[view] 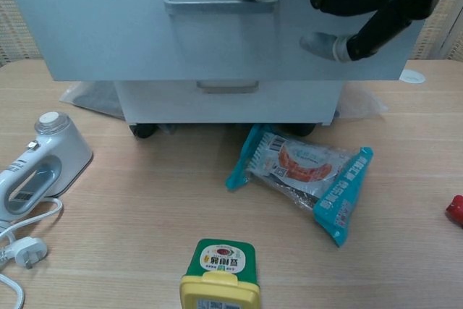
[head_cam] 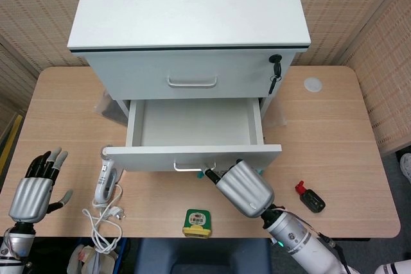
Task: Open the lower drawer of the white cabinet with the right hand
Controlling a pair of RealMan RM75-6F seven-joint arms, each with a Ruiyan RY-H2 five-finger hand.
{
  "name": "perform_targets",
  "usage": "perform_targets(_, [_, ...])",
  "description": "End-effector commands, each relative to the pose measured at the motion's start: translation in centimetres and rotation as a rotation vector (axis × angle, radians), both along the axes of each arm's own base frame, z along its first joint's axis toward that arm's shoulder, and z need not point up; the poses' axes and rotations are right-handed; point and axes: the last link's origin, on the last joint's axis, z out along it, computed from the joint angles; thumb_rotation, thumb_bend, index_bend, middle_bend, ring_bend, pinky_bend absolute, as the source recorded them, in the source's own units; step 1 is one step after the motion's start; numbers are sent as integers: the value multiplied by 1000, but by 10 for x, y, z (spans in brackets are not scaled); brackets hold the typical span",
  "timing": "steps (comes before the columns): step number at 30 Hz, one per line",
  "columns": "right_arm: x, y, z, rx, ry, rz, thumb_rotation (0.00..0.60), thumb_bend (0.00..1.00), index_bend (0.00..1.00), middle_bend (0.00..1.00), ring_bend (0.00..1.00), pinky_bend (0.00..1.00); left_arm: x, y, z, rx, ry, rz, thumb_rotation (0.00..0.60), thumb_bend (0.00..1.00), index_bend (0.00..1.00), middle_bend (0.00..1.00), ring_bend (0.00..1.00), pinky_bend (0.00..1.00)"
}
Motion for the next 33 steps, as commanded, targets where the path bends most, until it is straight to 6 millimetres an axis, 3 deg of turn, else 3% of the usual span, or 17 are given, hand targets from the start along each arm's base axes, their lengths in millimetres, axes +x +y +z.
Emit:
perform_targets(1, [-2,3,-1,4,2,4,600,376,228,921,972,855,0,0,-1,-1,-1,-1,600,249,0,0,0,92])
perform_targets(21, [-9,25,9,-5,-47,67,600,376,226,921,973,855,4,1,-1,-5,-1,-14,600,250,0,0,0,92])
perform_targets(27, [-20,32,27,14,-109,59,600,376,226,888,955,855,4,1,-1,-5,-1,-13,600,249,0,0,0,92])
perform_targets(33, [-41,41,60,-12,-174,17,600,376,226,842,886,855,4,1,1,-2,-1,-9,600,249,0,0,0,92])
